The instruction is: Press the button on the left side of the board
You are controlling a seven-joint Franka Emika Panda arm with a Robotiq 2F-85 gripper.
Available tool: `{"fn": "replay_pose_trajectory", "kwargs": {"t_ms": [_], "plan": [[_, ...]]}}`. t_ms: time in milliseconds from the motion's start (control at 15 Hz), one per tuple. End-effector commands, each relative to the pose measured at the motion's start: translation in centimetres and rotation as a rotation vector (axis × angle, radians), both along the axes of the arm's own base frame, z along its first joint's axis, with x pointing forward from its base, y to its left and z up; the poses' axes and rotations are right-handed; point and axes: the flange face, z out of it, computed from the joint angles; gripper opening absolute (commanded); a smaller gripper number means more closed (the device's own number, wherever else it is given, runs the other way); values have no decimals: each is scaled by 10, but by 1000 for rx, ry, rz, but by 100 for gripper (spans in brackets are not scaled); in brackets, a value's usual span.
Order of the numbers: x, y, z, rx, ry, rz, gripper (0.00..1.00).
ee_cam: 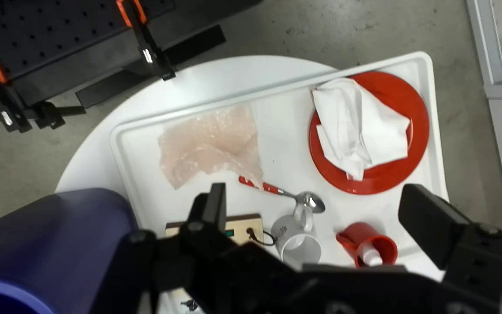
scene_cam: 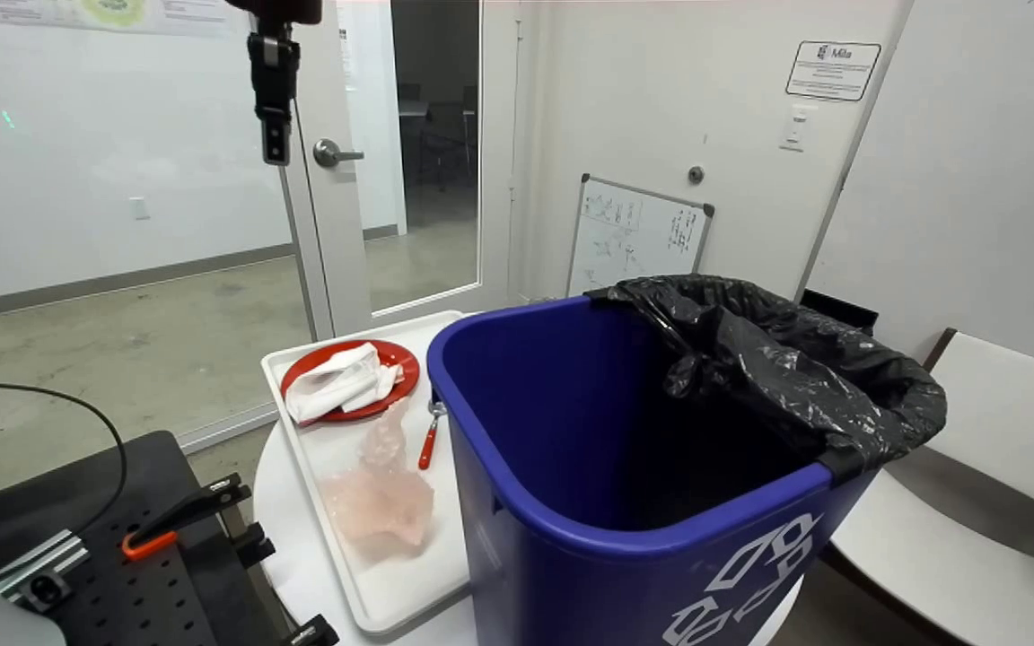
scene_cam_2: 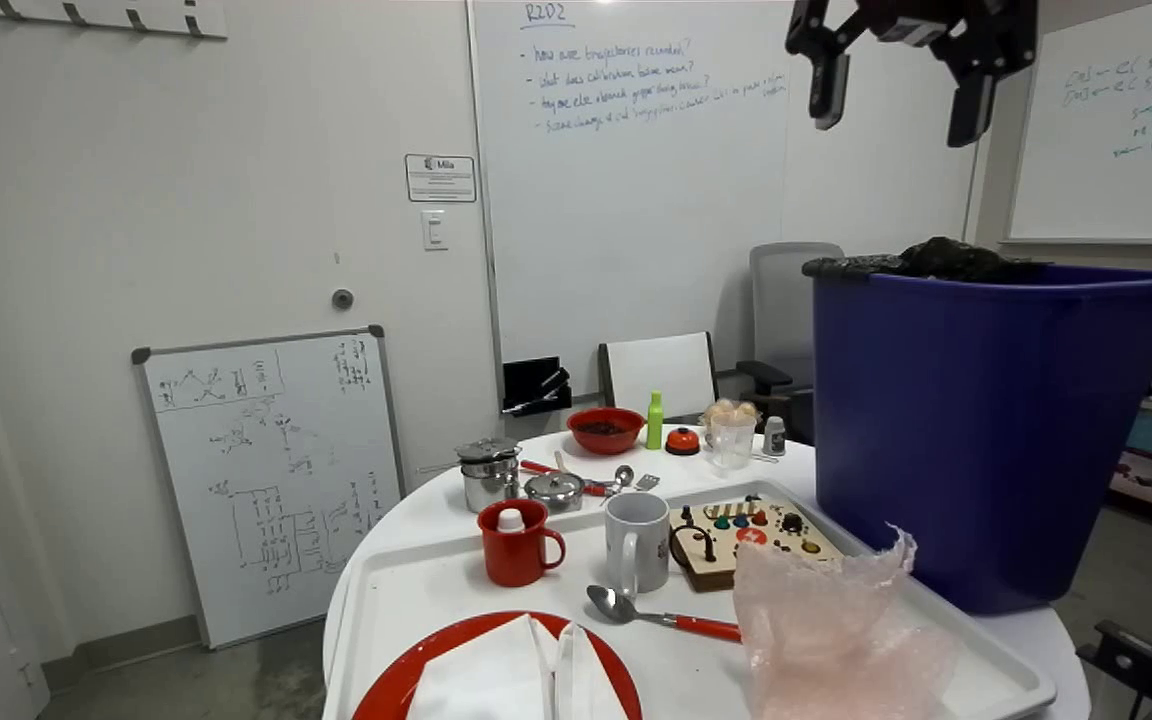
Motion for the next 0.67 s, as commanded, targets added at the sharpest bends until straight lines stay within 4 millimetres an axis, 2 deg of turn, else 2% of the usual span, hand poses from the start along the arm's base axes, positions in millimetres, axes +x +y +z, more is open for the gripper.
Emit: {"fn": "replay_pose_trajectory", "kwargs": {"t_ms": [0,67,400,600], "plan": [[18,8,0,-10,-8,-85,100],[8,2,-2,-2,-15,-51,100],[13,4,-3,-1,-5,-72,100],[38,-2,-28,-56,-21,-116,100]]}}
